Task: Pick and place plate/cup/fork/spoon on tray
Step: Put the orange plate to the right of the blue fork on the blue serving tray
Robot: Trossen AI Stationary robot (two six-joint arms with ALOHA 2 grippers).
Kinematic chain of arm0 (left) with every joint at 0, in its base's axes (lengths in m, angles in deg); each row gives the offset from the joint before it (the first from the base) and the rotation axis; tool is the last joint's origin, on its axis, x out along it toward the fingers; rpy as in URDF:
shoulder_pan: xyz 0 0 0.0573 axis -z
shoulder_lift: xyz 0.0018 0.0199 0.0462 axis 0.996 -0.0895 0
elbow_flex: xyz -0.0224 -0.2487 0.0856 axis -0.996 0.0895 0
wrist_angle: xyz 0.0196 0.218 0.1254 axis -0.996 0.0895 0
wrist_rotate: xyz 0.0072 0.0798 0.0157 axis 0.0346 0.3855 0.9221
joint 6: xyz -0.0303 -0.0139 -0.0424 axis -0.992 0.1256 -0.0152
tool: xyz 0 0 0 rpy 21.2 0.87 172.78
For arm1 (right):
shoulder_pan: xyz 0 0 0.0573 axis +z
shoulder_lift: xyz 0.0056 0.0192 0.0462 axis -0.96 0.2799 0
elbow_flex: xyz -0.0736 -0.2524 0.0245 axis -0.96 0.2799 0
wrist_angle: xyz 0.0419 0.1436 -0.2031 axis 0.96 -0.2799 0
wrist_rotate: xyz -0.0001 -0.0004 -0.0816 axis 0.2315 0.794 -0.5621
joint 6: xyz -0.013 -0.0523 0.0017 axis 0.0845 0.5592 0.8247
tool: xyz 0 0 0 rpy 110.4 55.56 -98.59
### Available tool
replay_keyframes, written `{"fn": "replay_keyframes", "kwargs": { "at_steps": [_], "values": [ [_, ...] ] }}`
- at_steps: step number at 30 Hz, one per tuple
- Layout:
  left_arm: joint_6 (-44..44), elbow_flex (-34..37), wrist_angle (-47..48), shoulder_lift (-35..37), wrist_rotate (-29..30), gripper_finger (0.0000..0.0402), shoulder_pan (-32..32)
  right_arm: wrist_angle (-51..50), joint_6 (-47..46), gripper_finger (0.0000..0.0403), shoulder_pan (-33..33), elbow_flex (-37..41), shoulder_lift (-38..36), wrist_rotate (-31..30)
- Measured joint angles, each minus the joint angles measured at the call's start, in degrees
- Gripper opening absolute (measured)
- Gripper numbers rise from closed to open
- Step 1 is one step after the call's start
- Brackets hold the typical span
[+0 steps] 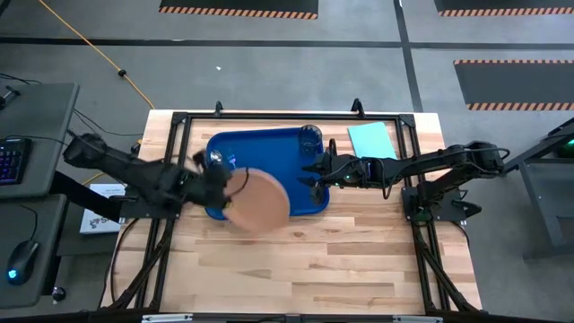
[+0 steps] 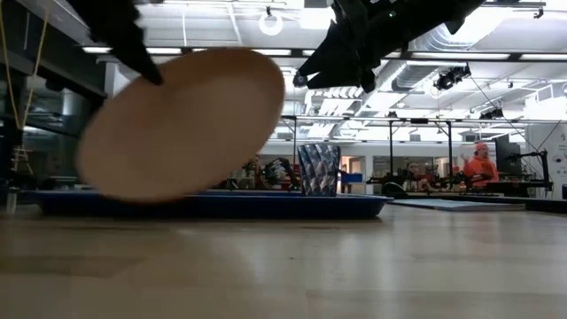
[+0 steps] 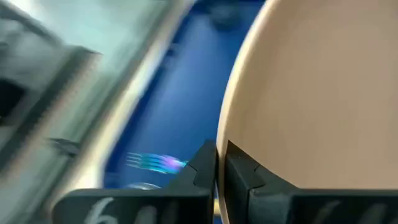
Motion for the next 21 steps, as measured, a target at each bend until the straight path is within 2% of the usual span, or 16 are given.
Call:
{"fn": "replay_keyframes", "kwargs": {
  "at_steps": [3,6,11,16,21],
  "values": [
    [8.4,0.1,-5.4,0.0,4.0,0.0002,-5.7,-0.2,0.0,0.0174,0.0,0.0,0.0,0.2],
    [16.8,0.1,-11.7,-0.1,3.3,0.0001,-10.0,-0.2,0.8,0.0174,0.0,0.0,0.0,0.2],
    [26.1,0.2,-20.7,-0.2,-1.8,0.0001,-15.8,-0.7,1.1,0.0174,0.1,0.0,0.0,0.4],
    [29.0,0.2,-24.2,-2.3,-6.4,0.0001,-23.1,-0.7,0.9,0.0174,-0.1,0.0,0.0,-0.5],
    [31.3,0.2,-28.7,-5.5,-15.2,0.0001,-29.1,-1.1,0.9,0.0174,0.0,0.1,0.0,-0.2]
  ]
}}
